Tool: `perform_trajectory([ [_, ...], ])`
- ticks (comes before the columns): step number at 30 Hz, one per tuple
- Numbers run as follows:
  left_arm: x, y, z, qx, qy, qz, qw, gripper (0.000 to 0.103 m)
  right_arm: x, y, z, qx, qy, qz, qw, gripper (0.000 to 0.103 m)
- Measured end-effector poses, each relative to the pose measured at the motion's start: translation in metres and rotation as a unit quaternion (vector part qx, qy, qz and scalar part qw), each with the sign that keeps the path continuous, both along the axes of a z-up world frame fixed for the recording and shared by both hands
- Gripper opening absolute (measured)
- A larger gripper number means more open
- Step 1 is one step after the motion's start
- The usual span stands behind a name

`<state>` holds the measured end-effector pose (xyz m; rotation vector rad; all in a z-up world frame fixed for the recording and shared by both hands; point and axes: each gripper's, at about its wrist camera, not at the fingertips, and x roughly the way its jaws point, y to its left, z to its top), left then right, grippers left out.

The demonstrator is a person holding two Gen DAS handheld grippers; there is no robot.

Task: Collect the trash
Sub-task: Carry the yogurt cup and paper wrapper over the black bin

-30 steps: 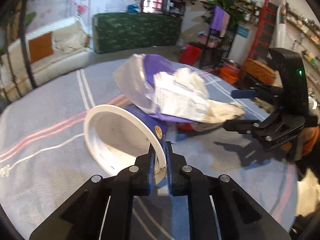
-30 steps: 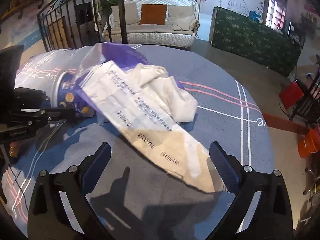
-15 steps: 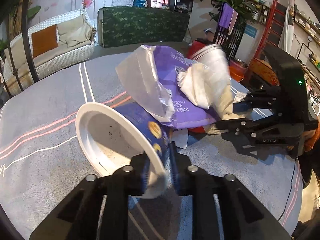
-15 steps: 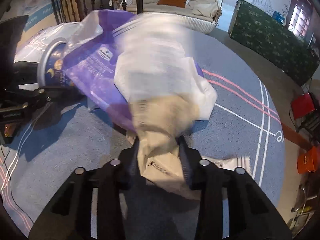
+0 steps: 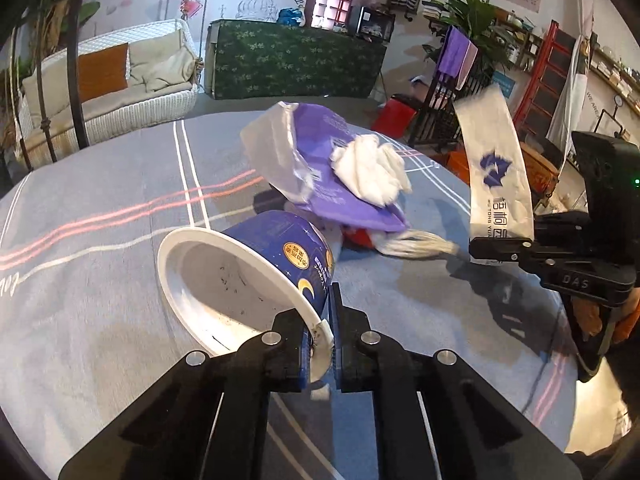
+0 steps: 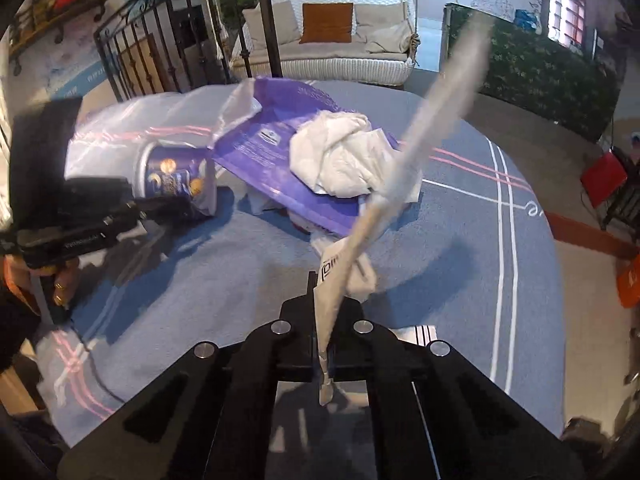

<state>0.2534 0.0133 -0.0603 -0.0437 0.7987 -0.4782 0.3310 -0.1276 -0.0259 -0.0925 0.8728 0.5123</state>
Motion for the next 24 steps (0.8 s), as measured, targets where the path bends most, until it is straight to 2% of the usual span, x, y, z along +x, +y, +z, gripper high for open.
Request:
perform_trajectory([
  [11, -0.044, -0.002, 0.018, -0.052, -0.012, 0.012, 0.9985, 0.009, -0.064, -0.007, 0.012, 0.045, -0.023, -0.025, 0.998, 0.003],
  [24, -0.083, -0.028, 0.028, -0.081, -0.023, 0.01, 0.9964, 0.009, -0.119, -0.033, 0.017, 0.076, -0.036, -0.078, 0.993, 0.004],
])
